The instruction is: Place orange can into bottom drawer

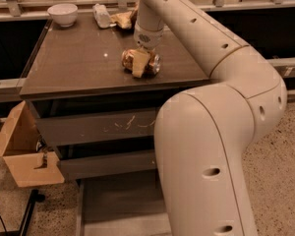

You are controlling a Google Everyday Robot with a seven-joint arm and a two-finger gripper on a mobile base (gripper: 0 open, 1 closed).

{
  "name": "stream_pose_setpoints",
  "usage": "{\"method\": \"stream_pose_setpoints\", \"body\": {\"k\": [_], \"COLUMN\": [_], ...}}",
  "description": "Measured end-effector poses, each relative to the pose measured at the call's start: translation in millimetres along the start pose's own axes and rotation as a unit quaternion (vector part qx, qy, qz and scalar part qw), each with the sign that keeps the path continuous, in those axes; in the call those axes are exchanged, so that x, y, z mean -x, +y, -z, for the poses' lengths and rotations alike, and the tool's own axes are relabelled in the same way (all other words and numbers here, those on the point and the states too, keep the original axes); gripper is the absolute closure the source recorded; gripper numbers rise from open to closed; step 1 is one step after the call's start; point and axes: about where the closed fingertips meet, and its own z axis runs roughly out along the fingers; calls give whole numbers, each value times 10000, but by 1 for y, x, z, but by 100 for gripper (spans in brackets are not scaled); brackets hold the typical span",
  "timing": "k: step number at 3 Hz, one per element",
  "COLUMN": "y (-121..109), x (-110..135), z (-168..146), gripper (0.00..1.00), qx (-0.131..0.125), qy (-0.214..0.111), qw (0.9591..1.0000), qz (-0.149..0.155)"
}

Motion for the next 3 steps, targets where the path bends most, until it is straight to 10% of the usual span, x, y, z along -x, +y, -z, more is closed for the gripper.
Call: {"method": "stream_pose_setpoints", "body": {"k": [2, 3], "y": [0, 6], "x": [0, -8], "z": [0, 13], "gripper": [96, 100], "qx": [0, 81], "qy": [0, -95], "qw": [10000, 9999], "qz": [0, 71]}}
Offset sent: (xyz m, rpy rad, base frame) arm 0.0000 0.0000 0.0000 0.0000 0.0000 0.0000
